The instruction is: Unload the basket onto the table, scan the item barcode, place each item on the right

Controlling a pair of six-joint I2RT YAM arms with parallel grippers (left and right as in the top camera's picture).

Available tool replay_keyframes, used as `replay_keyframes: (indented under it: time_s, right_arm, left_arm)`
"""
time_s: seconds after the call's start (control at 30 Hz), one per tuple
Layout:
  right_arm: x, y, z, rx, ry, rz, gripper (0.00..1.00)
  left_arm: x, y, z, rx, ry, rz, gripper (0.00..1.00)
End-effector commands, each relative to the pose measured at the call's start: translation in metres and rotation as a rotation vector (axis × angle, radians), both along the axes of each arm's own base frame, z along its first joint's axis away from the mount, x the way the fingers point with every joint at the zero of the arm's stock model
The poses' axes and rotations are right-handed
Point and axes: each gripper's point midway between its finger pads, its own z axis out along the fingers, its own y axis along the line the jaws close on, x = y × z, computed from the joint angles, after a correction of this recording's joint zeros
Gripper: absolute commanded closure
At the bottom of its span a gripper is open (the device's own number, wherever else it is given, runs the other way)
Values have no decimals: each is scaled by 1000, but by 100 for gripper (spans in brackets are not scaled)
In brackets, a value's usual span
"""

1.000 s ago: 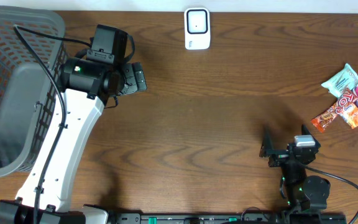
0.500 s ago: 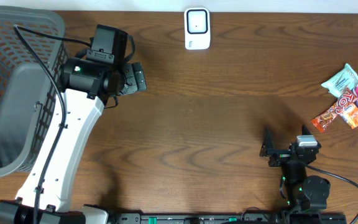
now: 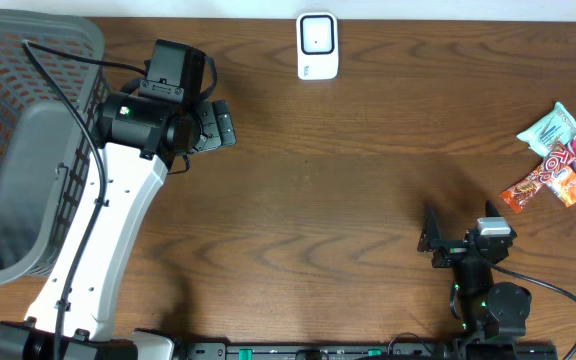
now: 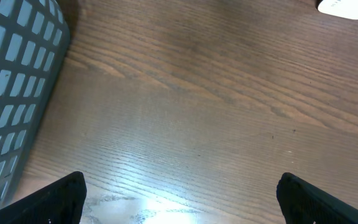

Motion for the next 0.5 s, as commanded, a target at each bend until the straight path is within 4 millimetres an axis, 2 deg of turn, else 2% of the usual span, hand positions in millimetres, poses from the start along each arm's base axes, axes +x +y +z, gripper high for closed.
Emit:
replay_keyframes:
  time_s: [0.0, 0.47]
  right_arm:
    - [0, 2, 0, -11, -4, 12, 1]
    - [0, 2, 0, -11, -4, 12, 1]
  left_arm:
    - [-1, 3, 0, 10, 0, 4, 2]
    - [0, 3, -2, 12, 7, 4, 2]
